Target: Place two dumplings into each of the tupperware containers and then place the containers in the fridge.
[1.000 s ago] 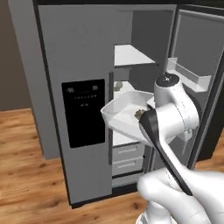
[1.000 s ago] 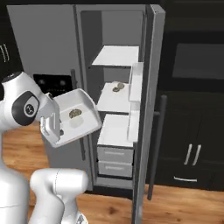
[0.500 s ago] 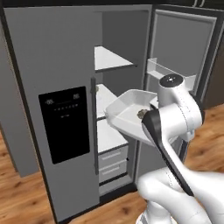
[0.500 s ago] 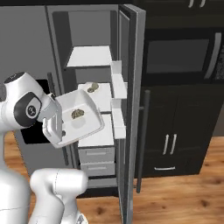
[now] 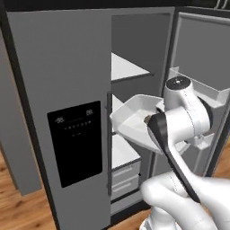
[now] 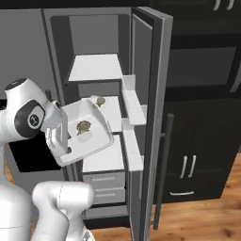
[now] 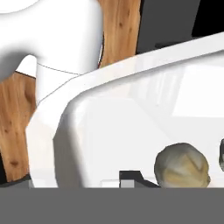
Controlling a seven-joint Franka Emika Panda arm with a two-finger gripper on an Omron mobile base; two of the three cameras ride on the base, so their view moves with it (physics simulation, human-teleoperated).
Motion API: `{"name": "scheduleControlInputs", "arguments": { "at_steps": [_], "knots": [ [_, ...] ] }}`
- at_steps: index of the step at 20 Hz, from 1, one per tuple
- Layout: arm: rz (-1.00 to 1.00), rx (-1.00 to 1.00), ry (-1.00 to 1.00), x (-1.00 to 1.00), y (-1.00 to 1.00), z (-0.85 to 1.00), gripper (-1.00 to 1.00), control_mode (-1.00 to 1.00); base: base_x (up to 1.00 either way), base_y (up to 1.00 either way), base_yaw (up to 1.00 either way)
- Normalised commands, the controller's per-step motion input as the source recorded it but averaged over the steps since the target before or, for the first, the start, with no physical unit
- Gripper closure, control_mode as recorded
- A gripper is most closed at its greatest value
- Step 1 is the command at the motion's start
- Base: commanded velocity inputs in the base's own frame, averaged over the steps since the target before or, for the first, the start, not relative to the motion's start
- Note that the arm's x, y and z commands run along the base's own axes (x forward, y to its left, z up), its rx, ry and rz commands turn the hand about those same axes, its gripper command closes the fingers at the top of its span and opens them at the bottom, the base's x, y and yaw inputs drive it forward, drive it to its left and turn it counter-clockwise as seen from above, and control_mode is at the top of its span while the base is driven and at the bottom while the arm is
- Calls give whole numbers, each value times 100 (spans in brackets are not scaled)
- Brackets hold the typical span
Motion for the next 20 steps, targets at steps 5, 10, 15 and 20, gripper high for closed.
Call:
{"name": "scheduleControlInputs", "arguments": {
  "at_steps": [5,10,15,20],
  "knots": [
    [0,0,0,0,0,0,100,100,58,1,-7],
    [0,0,0,0,0,0,100,100,60,0,-8],
    [0,0,0,0,0,0,100,100,18,-28,-21],
    [-17,12,-8,-2,-21,6,100,-100,4,-11,-10]
  ]
}}
